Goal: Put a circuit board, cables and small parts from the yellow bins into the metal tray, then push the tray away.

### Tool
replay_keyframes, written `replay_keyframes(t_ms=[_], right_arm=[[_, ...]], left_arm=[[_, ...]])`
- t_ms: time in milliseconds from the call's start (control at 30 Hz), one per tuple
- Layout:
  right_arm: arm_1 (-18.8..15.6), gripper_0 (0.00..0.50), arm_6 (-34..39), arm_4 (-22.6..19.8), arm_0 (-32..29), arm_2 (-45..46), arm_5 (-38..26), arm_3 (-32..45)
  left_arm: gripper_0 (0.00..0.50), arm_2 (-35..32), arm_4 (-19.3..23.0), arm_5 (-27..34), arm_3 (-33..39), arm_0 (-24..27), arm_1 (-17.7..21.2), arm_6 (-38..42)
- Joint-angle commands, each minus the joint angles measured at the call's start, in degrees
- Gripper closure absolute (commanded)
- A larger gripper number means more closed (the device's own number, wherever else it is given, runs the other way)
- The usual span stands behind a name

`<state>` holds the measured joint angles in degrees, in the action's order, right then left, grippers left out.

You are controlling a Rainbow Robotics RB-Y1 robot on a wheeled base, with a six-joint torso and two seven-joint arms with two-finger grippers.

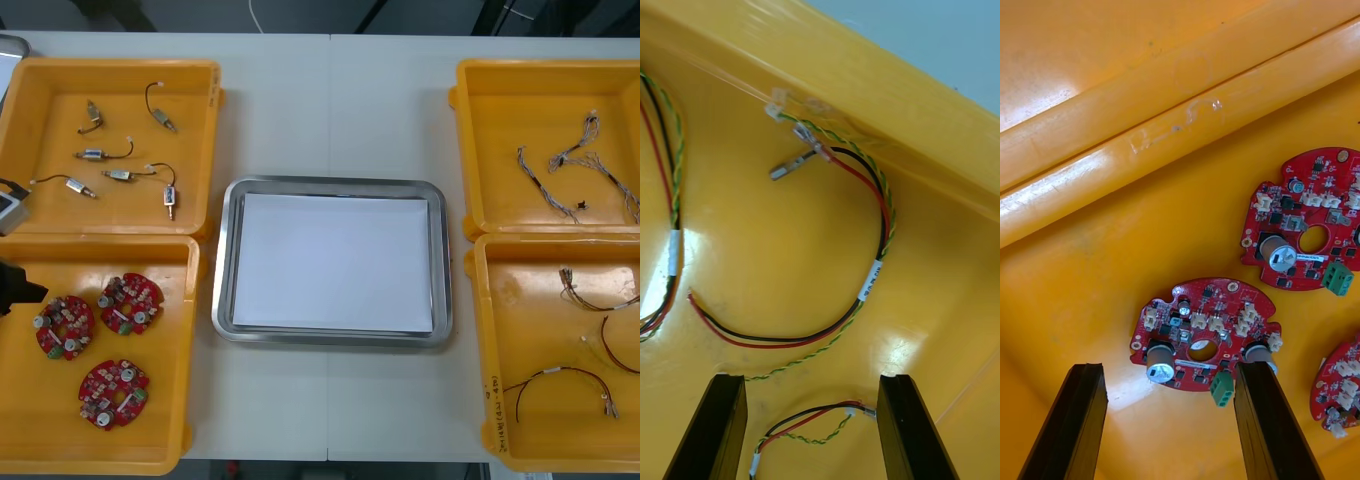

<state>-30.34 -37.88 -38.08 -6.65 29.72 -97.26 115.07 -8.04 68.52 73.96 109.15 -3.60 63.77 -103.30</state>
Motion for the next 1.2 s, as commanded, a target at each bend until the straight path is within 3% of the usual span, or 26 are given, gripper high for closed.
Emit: replay_keyframes(t_ms=[33,367,533,1200], right_arm=[[0.3,0.000,4.5,0.2,-1.4,-1.2,0.8,-1.7],[0.3,0.000,14.1,0.8,-1.4,-4.9,5.0,-3.8],[0.2,0.000,14.0,0.7,-1.4,-5.4,6.9,-5.6],[0.3,0.000,14.0,1.1,-2.0,-6.6,11.7,-10.4]], left_arm=[[0.000,0.7,-0.3,-3.1,-0.3,-3.8,3.2,-0.8],[0.000,3.4,-0.8,-8.0,-1.8,-5.8,4.1,-1.2],[0.000,6.0,-1.1,-11.6,-2.9,-5.7,4.5,-1.6],[0.000,10.4,-2.6,-15.2,-4.8,-5.5,4.5,-1.7]])
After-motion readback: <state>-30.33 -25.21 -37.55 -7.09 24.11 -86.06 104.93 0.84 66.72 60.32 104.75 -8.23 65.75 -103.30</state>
